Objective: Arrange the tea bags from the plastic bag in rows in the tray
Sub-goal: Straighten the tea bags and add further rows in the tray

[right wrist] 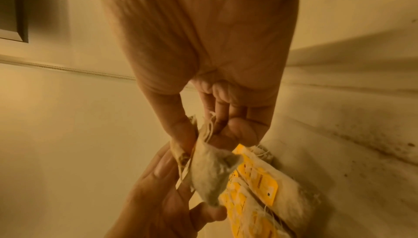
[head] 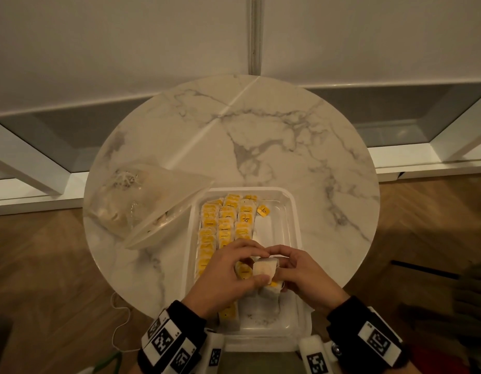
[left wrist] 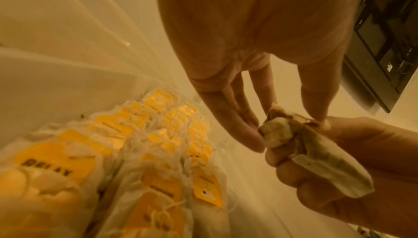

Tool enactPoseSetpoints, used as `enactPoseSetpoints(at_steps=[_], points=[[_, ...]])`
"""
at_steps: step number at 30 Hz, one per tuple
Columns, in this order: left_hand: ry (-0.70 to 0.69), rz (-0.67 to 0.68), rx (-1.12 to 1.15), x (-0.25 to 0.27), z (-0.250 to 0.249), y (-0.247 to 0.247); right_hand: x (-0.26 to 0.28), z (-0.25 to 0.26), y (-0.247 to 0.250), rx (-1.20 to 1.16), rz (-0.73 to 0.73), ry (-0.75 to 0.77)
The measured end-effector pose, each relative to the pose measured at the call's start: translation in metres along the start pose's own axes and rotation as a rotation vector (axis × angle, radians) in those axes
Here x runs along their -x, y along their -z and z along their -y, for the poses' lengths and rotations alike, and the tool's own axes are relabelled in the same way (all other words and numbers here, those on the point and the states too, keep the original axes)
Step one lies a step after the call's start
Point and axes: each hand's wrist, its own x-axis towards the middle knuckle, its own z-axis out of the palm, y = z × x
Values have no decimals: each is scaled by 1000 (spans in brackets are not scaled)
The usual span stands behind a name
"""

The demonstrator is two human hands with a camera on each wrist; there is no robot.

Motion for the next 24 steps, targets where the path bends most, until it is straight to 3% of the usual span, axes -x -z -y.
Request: enactPoseSetpoints(at_steps=[10, 15, 20, 24], points=[[51, 64, 29, 0, -2, 3, 1, 0, -3, -42, -12, -4], [126, -126, 205, 0, 3, -3, -1, -1, -7, -46, 0, -22], [213, -202, 314, 4, 7, -3, -2, -1, -11, -48, 24, -27], [185, -65, 245, 6, 2, 4, -2, -1, -10, -43, 7, -17]])
